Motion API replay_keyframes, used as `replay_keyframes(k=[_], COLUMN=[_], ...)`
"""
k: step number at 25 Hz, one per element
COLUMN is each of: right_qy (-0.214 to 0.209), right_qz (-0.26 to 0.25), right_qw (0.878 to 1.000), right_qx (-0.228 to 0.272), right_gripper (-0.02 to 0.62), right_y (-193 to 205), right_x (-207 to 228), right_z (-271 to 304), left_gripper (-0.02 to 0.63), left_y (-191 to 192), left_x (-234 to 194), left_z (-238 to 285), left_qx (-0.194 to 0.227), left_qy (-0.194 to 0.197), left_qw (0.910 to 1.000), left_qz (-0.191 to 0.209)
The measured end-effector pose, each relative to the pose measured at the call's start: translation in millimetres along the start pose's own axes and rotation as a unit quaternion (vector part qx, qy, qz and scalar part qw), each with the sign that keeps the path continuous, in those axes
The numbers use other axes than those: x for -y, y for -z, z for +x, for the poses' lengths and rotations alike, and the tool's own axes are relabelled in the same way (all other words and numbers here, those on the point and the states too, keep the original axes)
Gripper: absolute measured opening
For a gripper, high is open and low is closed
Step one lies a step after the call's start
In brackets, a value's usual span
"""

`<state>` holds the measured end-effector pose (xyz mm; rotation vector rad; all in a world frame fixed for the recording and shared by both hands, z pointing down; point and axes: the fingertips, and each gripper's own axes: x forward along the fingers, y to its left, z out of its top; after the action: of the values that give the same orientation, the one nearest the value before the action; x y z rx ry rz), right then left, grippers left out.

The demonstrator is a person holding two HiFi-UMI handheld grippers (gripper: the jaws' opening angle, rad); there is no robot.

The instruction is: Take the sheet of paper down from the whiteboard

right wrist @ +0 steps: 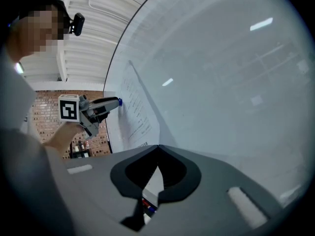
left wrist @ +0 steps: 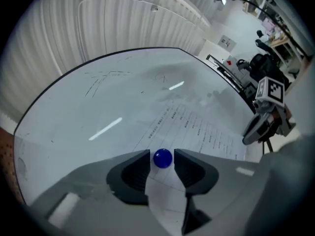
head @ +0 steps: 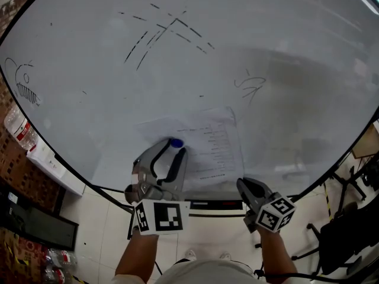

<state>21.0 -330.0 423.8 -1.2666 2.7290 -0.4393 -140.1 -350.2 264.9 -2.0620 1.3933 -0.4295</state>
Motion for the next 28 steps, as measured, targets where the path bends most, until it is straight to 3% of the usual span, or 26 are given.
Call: replay_keyframes(k=[5, 11, 20, 28], right_qy=[-0.004, -0.003, 0.005, 0.036], right_qz=[0.001, 0.002, -0.020, -0.006], right_qw=[1.000, 1.000, 1.000, 0.999], right_qx=[0.004, 0.008, 0.021, -0.018], right_gripper=[0.009, 0.009, 0.008, 0.008], right_y=[-2, -4, -8, 27], right_x=[1, 2, 4, 34], right_z=[-2, -3, -16, -52], left_gripper=[0.160, 0.132, 0.129, 0.129], left_y=[-1, -1, 5, 62], left_x=[2, 1, 6, 43], left_z=[6, 6, -3, -33], left_qx=[-0.012, -0.001, 0.037, 0.010], left_qy=[-0.009, -0.006, 0.033, 0.039], left_qw=[0.9998, 1.0000, 0.9973, 0.9884], left_qz=[0.011, -0.003, -0.054, -0.146])
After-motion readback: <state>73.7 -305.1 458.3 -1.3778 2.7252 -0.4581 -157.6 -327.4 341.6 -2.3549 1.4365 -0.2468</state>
